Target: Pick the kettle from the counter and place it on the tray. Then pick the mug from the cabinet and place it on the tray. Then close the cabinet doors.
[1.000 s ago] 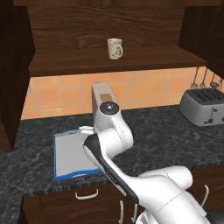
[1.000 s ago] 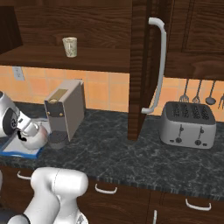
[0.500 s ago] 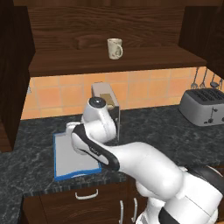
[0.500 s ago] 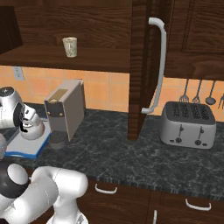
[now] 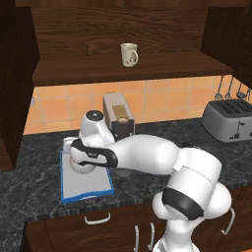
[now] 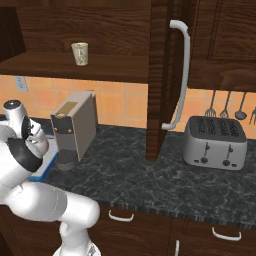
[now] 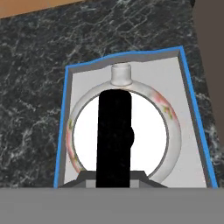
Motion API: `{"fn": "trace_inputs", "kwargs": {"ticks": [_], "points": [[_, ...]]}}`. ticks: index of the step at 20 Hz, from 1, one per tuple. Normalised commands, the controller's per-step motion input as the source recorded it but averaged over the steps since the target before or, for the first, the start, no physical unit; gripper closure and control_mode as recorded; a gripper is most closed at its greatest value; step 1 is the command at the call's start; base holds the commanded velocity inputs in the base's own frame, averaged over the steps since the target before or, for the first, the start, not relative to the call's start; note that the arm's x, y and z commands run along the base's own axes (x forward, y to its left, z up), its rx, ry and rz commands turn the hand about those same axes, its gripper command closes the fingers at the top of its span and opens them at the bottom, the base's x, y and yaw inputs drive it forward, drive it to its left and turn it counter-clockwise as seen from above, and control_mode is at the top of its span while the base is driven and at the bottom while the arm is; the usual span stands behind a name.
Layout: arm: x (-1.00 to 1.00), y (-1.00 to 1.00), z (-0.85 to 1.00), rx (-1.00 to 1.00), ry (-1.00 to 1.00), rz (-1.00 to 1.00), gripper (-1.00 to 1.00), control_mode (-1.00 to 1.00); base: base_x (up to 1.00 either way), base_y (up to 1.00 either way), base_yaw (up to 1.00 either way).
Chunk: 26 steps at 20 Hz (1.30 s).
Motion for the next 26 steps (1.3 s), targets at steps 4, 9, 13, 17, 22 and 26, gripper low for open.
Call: {"fn": "trace_inputs", "kwargs": {"ticks": [4,9,13,17,22,26], "points": [[0.35,0.25,-0.28,-0.02,0.01,-0.04,1.0,-1.0,0.0,0.0,0.0],[0.3,0.04,-0.3,-0.01,0.0,-0.05,1.0,-1.0,0.0,0.0,0.0],[0.15,0.0,-0.29,0.0,0.0,-0.05,1.0,-1.0,0.0,0.0,0.0],[-0.03,-0.13,-0.26,0.0,0.0,-0.01,-1.0,-1.0,0.0,0.0,0.0],[-0.12,-0.2,-0.02,0.0,0.0,-0.03,-1.0,-1.0,0.0,0.0,0.0],[-0.29,-0.16,0.0,0.0,0.0,-0.04,-1.0,-1.0,0.0,0.0,0.0]]}}
